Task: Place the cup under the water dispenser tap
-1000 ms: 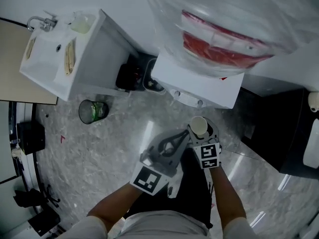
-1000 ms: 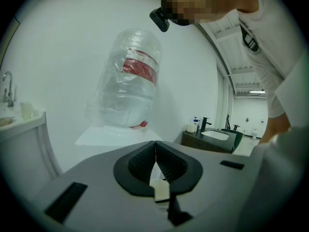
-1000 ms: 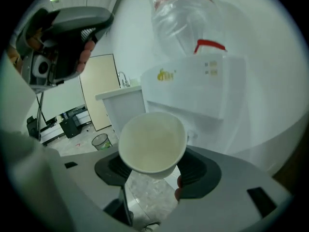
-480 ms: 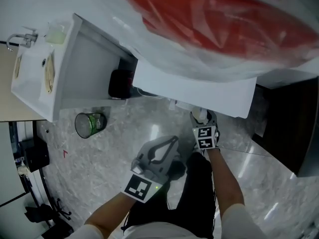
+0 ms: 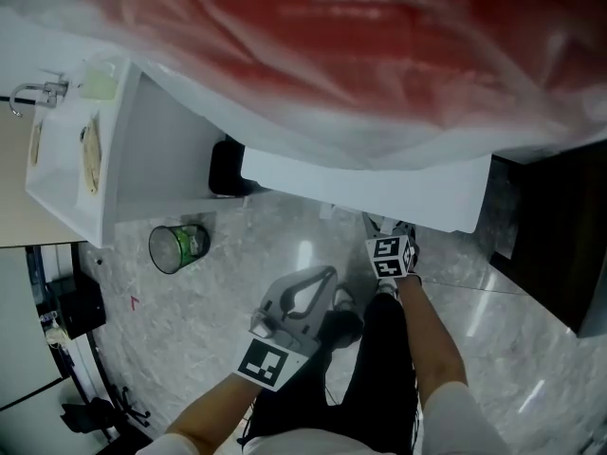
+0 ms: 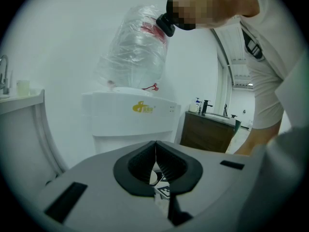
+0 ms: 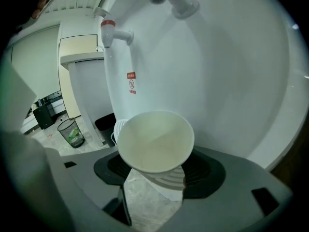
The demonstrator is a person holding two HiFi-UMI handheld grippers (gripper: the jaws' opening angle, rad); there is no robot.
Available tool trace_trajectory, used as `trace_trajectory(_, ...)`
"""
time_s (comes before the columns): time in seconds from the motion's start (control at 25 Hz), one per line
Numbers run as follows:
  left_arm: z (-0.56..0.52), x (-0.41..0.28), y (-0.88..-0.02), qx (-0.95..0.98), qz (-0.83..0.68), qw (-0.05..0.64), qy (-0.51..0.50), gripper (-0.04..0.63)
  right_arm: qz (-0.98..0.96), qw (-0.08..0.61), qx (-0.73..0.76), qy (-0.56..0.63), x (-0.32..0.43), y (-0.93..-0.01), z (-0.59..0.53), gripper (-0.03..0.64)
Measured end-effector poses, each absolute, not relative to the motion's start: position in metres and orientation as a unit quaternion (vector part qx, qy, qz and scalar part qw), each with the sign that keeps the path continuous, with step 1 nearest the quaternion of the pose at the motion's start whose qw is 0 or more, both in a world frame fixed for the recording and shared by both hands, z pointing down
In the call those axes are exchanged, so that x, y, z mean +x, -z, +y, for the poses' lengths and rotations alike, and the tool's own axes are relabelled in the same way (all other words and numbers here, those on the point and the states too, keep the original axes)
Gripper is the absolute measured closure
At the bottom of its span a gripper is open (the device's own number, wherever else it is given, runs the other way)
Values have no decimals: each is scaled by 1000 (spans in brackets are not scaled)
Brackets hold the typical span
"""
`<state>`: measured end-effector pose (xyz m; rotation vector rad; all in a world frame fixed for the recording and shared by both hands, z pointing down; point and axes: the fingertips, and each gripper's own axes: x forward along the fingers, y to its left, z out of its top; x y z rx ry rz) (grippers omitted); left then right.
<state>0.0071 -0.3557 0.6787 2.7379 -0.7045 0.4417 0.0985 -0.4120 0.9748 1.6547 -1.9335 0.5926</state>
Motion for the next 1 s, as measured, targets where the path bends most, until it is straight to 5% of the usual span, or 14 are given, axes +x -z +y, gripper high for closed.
trace_trajectory(0.52, -336, 16, -630, 951, -222, 143, -162, 589, -708, 249, 613, -248, 96, -905, -368, 313)
trace_trajectory(0.88, -300, 24, -526, 958, -202, 132, -155, 589, -732, 178, 596, -276, 72, -704, -304, 325)
trace_trajectory(1.0, -288, 24, -494, 955, -214, 129, -162, 589, -733, 160, 609, -257, 77, -625, -290, 412)
